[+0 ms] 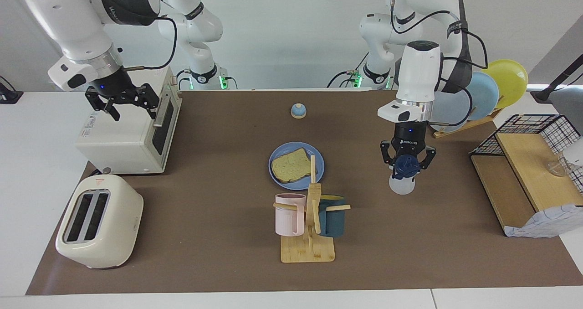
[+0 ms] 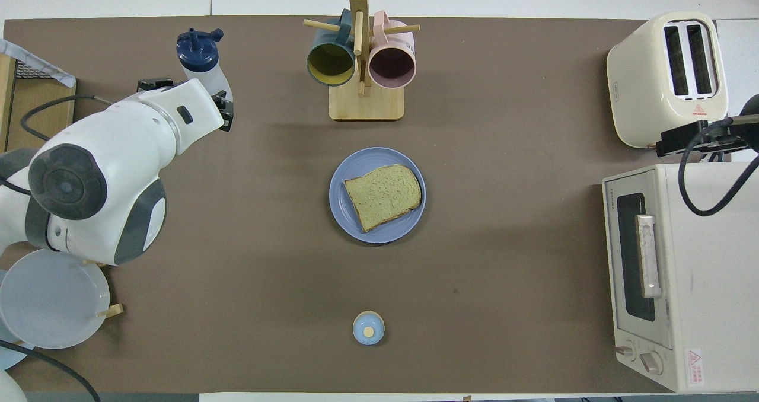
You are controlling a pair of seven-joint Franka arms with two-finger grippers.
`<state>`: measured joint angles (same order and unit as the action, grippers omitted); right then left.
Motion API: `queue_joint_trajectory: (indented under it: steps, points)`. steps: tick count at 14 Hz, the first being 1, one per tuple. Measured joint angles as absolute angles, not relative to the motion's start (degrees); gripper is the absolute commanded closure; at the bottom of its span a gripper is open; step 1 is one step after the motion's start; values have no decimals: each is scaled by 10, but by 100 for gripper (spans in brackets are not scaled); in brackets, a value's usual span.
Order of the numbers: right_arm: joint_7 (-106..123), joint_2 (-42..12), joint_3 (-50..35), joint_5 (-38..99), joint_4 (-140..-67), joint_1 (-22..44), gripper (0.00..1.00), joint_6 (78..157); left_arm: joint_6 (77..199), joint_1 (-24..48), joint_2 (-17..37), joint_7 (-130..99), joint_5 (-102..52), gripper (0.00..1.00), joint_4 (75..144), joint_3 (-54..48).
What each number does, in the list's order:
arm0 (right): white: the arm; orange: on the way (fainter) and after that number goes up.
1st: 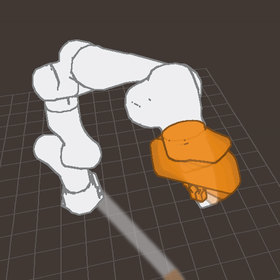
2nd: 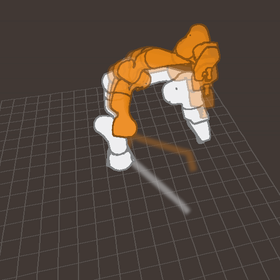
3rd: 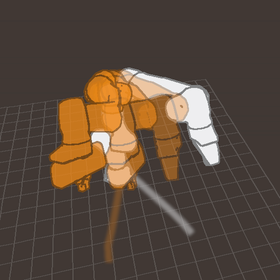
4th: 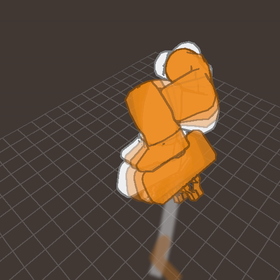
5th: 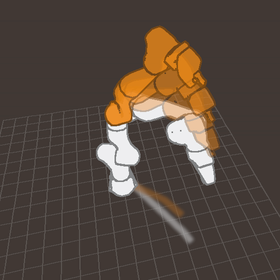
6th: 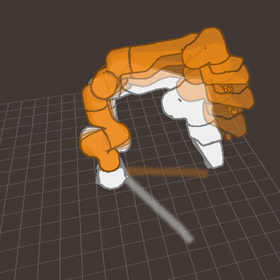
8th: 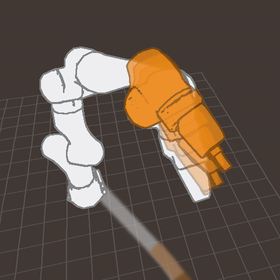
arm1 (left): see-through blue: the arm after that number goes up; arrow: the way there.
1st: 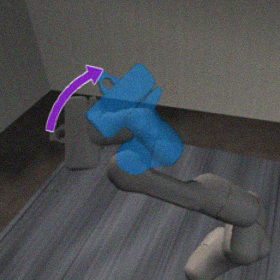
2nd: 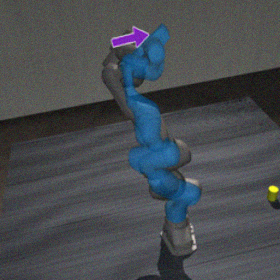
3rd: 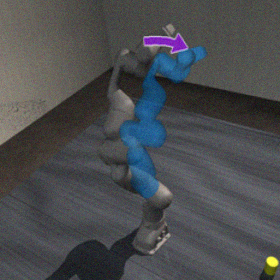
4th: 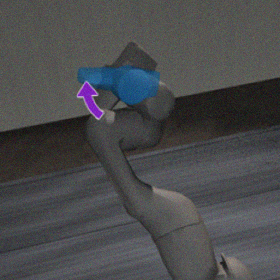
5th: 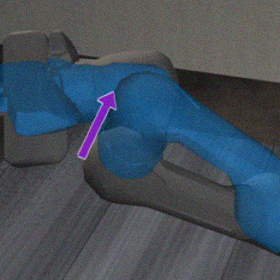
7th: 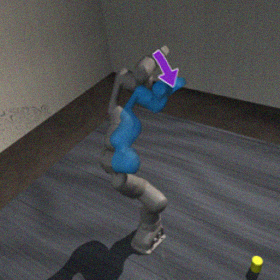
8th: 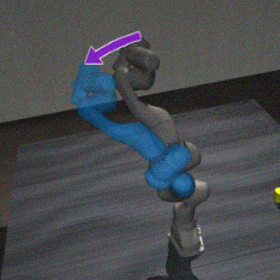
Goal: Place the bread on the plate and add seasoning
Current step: 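Carry the shaker back beside the mug rack with the left gripper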
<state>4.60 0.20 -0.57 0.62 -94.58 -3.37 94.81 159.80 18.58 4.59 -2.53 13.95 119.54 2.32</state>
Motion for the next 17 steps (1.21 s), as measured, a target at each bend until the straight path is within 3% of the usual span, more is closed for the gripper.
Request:
queue_joint_trajectory:
  steps: [9, 14, 17]
  points:
    - [46, 2, -6, 6, -946, -34, 0, 948, 1851, 160, 158, -123, 139, 100, 1221, 25]
    - [46, 2, -6, 6, -946, -34, 0, 948, 1943, 160, 244, -122, 138, 100, 1211, 29]
    - [46, 2, -6, 6, -946, -34, 0, 948, 1958, 161, 269, -116, 138, 100, 1202, 38]
